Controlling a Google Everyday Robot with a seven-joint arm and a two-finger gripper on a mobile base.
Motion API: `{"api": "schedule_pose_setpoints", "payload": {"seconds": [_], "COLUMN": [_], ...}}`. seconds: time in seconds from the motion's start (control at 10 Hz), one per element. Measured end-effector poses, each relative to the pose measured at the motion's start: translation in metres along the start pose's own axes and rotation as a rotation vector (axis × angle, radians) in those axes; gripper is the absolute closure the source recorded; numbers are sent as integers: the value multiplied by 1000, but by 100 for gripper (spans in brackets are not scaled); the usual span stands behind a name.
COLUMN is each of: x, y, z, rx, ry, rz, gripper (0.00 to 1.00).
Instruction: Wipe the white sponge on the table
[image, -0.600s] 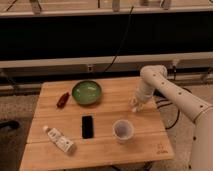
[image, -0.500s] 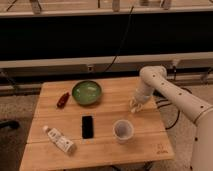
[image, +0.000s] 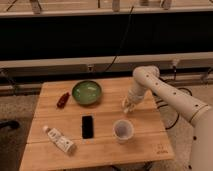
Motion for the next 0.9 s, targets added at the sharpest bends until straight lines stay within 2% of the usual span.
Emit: {"api": "schedule_pose_setpoints", "payload": {"seconds": [0.2, 0.3, 0.5, 0.6, 0.9], "x": [-4, -7, -11, -9, -1], "y": [-11, -18, -29, -28, -14], "z": [-7, -11, -15, -14, 7], "rx": [48, 81, 130, 125, 70], "ry": [-4, -7, 0, 6, 11], "rz": [-34, -52, -78, -83, -118], "gripper": [25, 20, 21, 29, 55]}}
